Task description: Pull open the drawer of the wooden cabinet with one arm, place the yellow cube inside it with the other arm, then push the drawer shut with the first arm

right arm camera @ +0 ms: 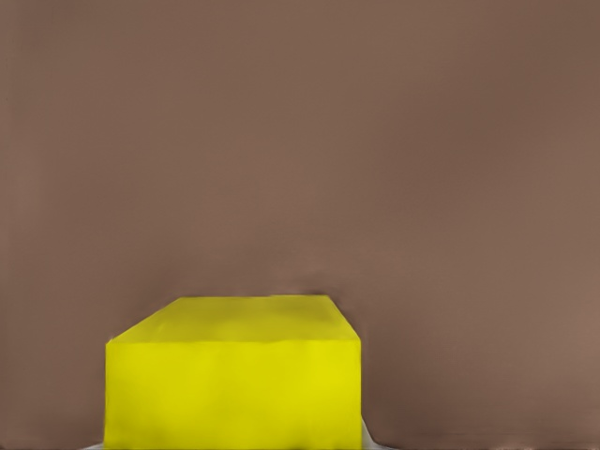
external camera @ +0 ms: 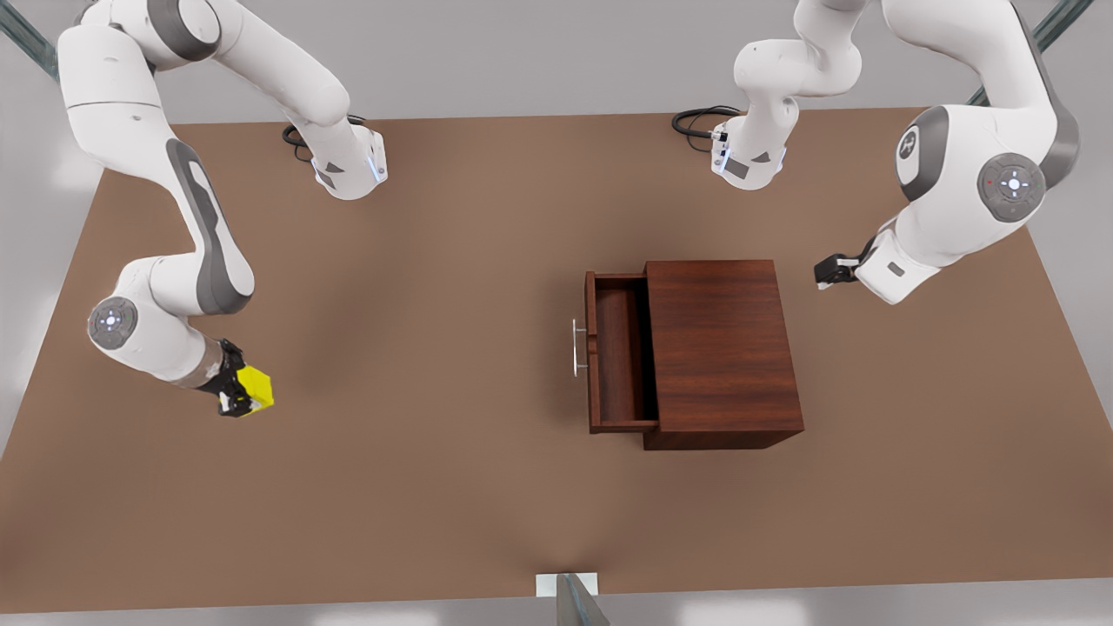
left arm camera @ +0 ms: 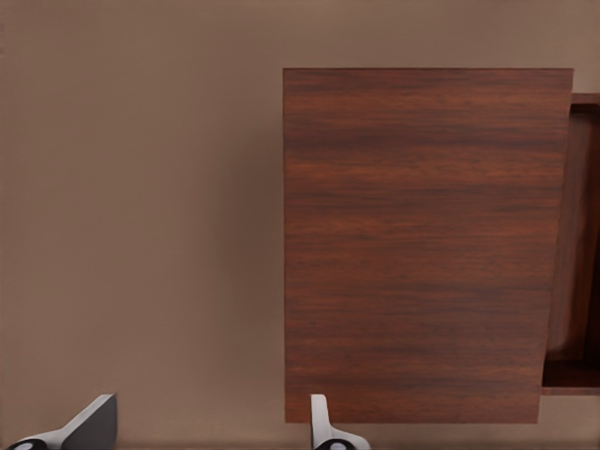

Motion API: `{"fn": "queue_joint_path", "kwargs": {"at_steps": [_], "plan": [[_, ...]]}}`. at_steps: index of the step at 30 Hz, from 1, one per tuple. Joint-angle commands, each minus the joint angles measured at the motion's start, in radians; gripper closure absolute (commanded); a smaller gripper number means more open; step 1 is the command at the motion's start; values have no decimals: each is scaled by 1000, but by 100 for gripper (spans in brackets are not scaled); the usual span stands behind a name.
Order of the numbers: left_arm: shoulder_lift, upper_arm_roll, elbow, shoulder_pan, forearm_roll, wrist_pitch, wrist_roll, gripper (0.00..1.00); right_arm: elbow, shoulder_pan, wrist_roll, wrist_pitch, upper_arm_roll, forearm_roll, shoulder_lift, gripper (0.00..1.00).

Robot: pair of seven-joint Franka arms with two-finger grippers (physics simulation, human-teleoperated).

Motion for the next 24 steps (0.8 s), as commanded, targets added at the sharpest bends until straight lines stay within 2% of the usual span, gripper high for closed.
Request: {"fn": "queue_joint_path", "kwargs": {"at_steps": [1, 8, 10, 13, 18, 19, 20, 24], "plan": [[-2, 0, 1, 3, 1, -2, -19, 0, 48, 61, 302, -210, 0, 37, -1, 41], [0, -3, 1, -13, 1, -2, -59, 0, 211, 271, 561, -322, -9, 91, 17, 41], [1, -3, 3, -13, 1, 0, -59, 0, 295, 388, 635, -367, -84, 112, 42, 41], [3, -1, 4, -11, 3, 3, -56, 0, 396, 622, 740, -403, -259, 192, 49, 41], [1, 2, -5, -9, 3, 3, -56, 0, 600, 808, 1009, -498, -296, 186, 149, 41], [1, 6, -5, -8, 3, 1, -58, 0, 649, 886, 1044, -515, -360, 188, 160, 41], [1, 9, -6, 1, 3, 1, -53, 0, 669, 915, 1072, -517, -373, 188, 171, 41], [-2, 23, -19, 4, 3, 0, -53, 0, 764, 1040, 1256, -526, -379, 185, 233, 41]]}}
